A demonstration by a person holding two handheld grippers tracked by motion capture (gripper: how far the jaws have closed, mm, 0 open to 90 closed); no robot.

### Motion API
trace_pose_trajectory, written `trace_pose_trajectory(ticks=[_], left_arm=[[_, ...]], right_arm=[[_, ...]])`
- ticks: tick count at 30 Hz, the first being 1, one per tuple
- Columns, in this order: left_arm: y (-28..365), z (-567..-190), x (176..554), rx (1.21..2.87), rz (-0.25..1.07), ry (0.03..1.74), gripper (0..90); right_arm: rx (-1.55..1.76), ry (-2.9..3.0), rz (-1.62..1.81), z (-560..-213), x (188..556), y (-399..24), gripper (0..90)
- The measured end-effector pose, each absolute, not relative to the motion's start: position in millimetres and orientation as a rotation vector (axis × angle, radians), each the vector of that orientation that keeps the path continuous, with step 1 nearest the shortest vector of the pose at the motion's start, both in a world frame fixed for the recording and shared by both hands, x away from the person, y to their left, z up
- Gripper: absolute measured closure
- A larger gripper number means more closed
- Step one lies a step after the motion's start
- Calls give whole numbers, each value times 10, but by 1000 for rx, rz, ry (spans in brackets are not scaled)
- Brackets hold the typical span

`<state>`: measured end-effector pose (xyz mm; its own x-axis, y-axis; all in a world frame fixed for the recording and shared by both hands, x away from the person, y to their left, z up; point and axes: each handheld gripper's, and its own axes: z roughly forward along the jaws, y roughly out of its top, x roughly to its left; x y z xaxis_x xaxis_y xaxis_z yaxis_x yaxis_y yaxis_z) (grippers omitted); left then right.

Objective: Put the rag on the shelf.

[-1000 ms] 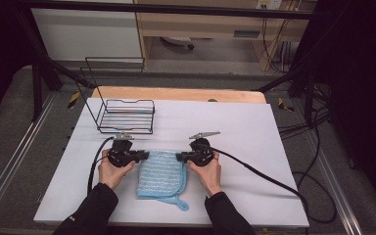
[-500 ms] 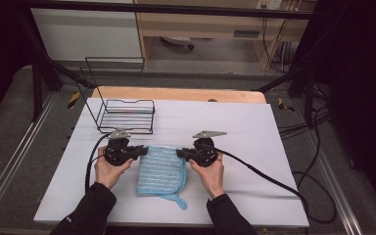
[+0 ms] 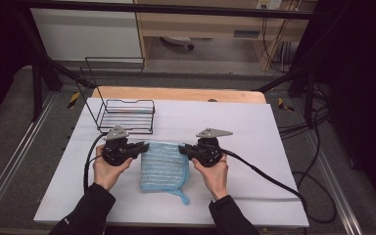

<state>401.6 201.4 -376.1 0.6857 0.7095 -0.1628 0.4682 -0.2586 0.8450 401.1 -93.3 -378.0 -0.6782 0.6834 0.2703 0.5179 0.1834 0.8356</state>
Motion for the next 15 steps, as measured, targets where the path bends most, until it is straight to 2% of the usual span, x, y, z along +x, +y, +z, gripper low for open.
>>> trace_pose_trajectory(ticks=[15], left_arm=[[2004,-3489,3855,1840,386,848,815]], right_arm=[[1071,2194,1549,-3472,3850,-981,818]])
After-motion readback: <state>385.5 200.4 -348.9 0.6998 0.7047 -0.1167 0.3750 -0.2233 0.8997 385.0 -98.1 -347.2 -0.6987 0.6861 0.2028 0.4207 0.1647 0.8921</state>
